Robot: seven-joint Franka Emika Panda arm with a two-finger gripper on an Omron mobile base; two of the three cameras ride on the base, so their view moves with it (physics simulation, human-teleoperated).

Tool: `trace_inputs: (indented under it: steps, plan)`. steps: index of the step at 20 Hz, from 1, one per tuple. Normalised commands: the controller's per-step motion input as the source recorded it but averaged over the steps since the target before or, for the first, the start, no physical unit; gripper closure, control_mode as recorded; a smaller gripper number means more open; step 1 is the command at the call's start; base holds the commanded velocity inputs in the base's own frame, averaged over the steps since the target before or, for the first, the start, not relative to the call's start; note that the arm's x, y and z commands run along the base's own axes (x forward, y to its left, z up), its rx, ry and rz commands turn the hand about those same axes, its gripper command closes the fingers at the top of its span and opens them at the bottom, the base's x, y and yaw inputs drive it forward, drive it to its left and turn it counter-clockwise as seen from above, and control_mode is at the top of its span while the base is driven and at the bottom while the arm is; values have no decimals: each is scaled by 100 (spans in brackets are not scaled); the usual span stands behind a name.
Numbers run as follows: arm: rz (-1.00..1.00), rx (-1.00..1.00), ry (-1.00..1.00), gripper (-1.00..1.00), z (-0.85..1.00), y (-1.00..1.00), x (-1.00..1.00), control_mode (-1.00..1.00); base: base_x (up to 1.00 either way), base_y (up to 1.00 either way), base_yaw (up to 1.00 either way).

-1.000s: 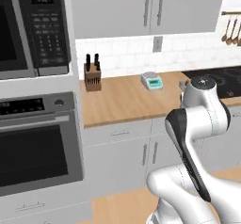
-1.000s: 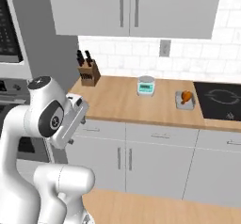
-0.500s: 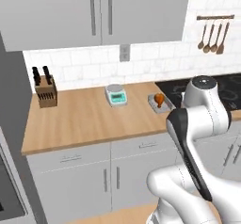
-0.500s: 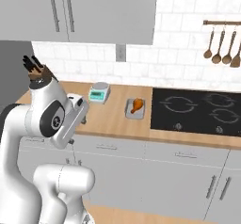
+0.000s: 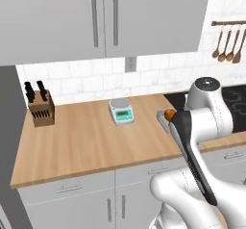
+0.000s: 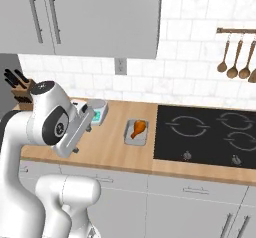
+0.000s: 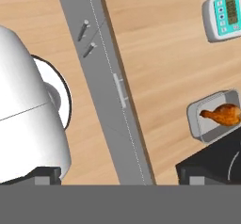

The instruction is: Take the meat container that has the chicken drumstick and place it on the second highest rack of the freezer. Then take the vegetable container that has the garlic and eggplant and place it on the highest rack of the freezer.

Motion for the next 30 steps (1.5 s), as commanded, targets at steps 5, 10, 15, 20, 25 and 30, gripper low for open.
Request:
trace_inputs:
  steps: [5,10,15,20,25,30]
  plan:
    - [0,0,0,-100,0,0,0,100,54,0,-1]
    - [0,0,0,-100,0,0,0,100,24,11,-6]
    - [0,0,0,-100,0,0,0,100,0,19,-21]
    - [0,0,0,-100,0,0,0,100,0,8,-5]
    - [3,0,0,-100,0,-10,15,-100,0,0,0]
    - [14,8,7,-100,-7,-78,55,-100,0,0,0]
